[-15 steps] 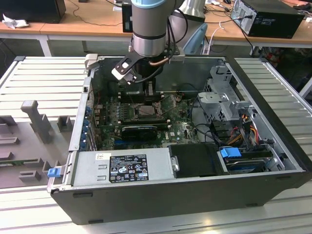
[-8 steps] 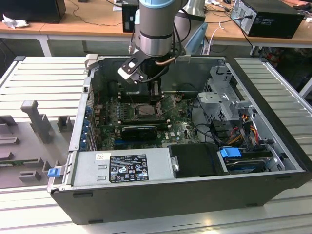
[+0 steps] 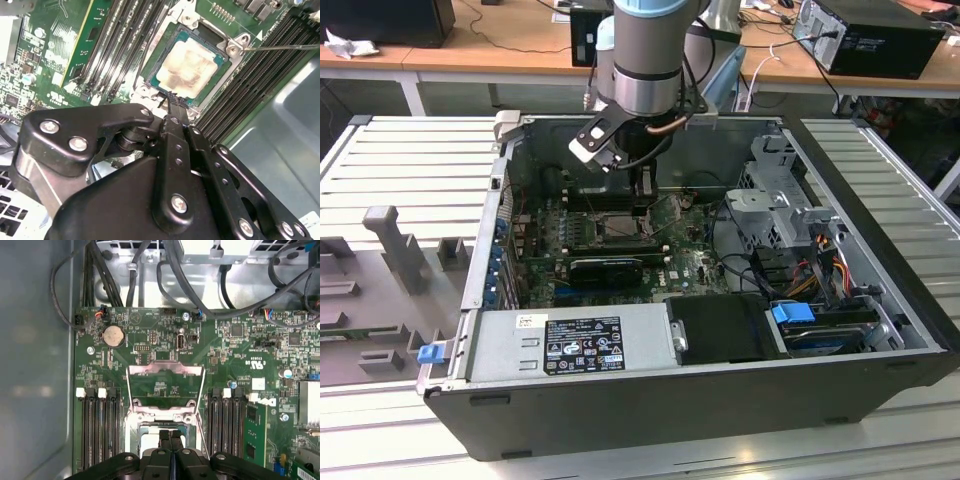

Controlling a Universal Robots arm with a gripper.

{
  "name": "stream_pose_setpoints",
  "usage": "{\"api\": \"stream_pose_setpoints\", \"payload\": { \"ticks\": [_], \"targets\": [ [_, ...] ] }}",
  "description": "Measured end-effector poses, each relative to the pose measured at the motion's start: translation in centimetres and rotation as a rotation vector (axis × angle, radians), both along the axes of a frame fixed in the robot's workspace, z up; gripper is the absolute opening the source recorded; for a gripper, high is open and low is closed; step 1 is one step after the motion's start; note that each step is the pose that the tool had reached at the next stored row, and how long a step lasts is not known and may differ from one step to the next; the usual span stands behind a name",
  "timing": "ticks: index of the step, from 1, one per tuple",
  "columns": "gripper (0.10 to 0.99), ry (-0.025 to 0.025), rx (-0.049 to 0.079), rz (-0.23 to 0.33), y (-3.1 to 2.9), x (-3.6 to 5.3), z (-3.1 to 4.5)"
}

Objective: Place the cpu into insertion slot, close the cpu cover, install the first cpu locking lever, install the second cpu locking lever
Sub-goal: 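Close the cpu cover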

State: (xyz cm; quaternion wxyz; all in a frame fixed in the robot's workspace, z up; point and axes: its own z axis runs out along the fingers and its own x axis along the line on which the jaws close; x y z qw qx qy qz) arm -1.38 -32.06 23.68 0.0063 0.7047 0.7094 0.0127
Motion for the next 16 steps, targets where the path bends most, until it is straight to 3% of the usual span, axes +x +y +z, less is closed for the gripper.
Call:
{"api": "stream_pose_setpoints", "payload": {
  "ticks": [5,11,15,16],
  "targets": [
    [0.106,-0.0001,0.0,0.0,0.0,0.03,0.69],
    [0.106,0.0,0.0,0.0,0.0,0.89,0.76],
    [0.106,-0.0001,-0.002,0.0,0.0,0.96,1.05],
    [0.106,-0.0001,-0.003,0.0,0.0,1.4,1.06]
  ]
}}
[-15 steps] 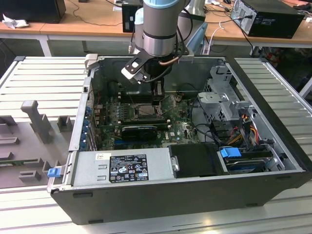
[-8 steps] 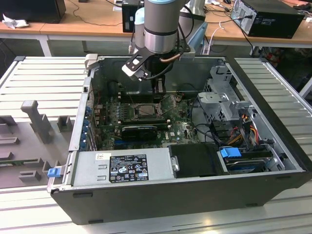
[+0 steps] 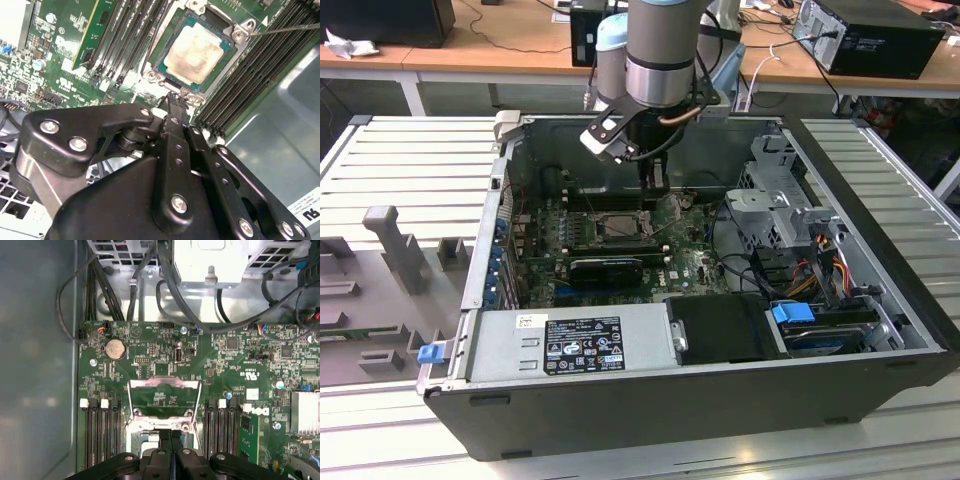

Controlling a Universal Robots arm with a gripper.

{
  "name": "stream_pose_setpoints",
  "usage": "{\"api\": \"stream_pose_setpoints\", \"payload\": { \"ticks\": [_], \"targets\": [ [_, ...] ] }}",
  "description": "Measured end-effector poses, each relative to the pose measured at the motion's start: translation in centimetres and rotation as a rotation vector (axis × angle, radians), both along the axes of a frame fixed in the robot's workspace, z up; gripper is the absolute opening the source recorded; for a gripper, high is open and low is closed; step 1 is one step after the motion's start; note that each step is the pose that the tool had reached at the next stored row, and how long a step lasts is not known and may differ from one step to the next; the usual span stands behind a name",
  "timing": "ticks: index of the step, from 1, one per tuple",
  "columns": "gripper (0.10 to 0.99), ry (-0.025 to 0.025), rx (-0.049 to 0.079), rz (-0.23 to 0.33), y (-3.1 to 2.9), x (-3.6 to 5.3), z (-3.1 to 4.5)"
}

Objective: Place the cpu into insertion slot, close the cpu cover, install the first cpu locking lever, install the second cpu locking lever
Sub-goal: 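Close the cpu cover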

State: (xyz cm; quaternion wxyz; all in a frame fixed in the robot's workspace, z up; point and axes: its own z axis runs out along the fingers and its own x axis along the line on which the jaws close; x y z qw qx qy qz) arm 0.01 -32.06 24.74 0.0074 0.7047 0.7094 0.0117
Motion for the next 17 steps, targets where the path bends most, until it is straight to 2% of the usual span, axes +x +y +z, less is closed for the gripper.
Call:
{"api": "stream_pose_setpoints", "payload": {
  "ticks": [3,6,12,16,17],
  "targets": [
    [0.106,0.0013,-0.002,0.0,0.01,1.46,0.02],
    [0.106,0.0016,-0.002,0.0,0.02,1.84,0.43],
    [0.106,0.0016,-0.002,0.0,0.08,4.01,0.52],
    [0.106,0.0016,-0.002,0.0,0.11,4.78,0.57],
    [0.106,0.0015,-0.002,0.0,0.14,5.25,0.57]
  ]
}}
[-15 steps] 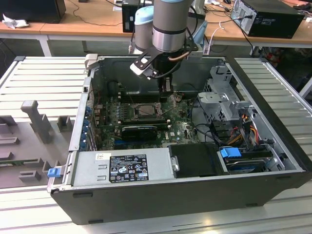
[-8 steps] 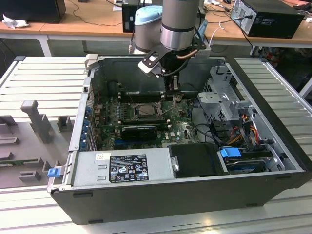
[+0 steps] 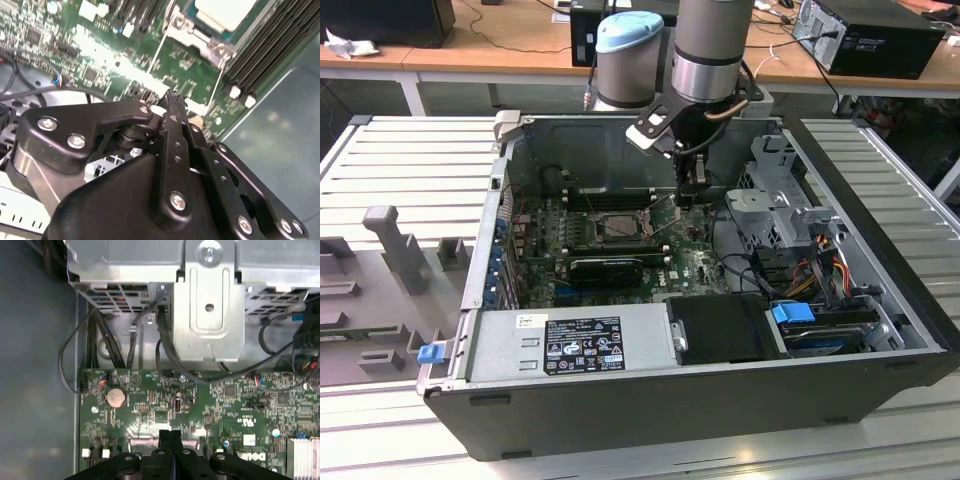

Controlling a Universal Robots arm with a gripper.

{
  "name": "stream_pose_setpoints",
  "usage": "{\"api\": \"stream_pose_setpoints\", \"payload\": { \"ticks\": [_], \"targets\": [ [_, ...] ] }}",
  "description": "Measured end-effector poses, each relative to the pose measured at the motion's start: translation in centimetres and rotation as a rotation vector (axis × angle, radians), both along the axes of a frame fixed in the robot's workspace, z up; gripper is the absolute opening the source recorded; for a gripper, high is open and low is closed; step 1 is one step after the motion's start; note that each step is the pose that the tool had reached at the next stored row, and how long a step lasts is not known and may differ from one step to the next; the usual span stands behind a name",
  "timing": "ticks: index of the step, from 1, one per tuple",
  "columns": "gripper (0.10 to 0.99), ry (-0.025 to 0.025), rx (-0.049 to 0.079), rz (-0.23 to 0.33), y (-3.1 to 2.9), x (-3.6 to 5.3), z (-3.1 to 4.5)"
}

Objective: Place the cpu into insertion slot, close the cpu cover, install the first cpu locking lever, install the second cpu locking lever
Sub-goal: 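Close the cpu cover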

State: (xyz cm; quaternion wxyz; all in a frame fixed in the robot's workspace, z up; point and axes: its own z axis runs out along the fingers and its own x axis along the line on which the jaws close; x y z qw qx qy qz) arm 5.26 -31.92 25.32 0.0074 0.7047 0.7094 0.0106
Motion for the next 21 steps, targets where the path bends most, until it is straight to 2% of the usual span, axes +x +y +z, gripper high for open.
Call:
{"api": "stream_pose_setpoints", "payload": {
  "ticks": [4,6,9,18,21],
  "targets": [
    [0.106,0.0003,-0.003,0.0,0.11,1.51,-0.02],
    [0.106,0.0009,-0.006,0.0,0.15,2.0,-0.4],
    [0.106,0.0021,-0.005,0.001,0.15,1.99,-1.03],
    [0.106,0.0022,-0.006,0.001,0.15,0.52,-1.0],
    [0.106,0.0022,-0.006,0.001,0.15,0.31,-1.0]
  ]
}}
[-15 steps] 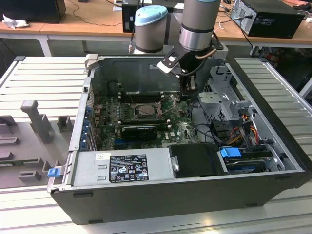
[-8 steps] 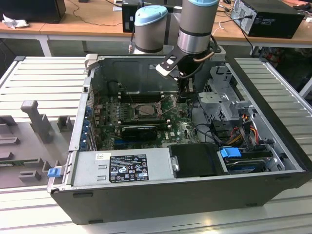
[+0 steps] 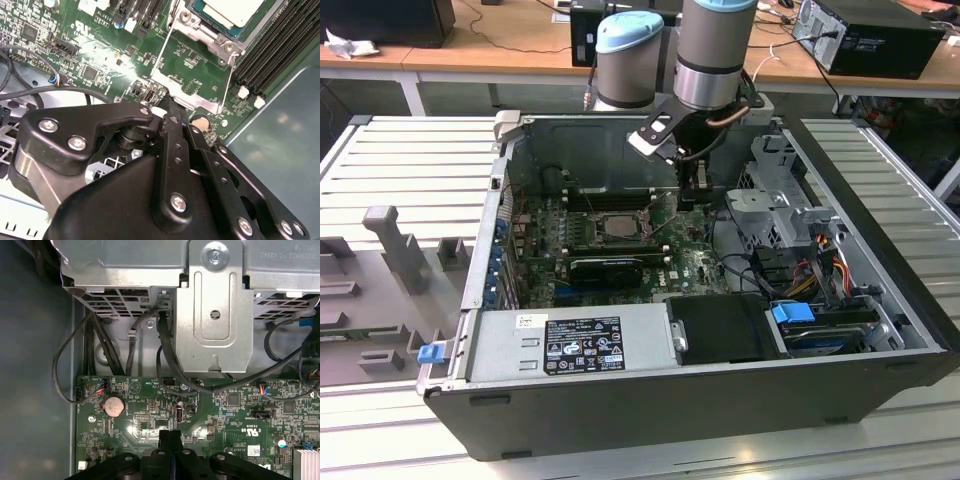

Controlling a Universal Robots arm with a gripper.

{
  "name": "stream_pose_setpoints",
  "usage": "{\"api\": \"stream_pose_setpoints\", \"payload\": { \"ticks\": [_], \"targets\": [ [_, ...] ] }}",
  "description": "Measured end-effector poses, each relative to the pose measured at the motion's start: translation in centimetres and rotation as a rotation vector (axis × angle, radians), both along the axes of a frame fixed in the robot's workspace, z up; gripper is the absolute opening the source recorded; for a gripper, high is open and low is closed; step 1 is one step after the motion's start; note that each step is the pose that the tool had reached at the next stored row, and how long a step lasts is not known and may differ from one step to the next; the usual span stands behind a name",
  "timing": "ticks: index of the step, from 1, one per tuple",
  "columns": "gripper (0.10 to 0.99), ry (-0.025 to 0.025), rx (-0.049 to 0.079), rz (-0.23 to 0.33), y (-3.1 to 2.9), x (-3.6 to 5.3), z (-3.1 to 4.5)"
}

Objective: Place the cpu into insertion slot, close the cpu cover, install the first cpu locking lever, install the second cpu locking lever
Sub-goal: 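Close the cpu cover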

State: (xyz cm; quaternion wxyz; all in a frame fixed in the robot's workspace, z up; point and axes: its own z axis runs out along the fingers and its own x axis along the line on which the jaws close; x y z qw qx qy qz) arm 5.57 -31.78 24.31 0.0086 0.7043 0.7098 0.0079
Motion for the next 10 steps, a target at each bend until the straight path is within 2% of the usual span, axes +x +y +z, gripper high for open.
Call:
{"api": "stream_pose_setpoints", "payload": {
  "ticks": [10],
  "targets": [
    [0.106,0.0,0.0,0.0,0.0,-0.54,0.0]
  ]
}}
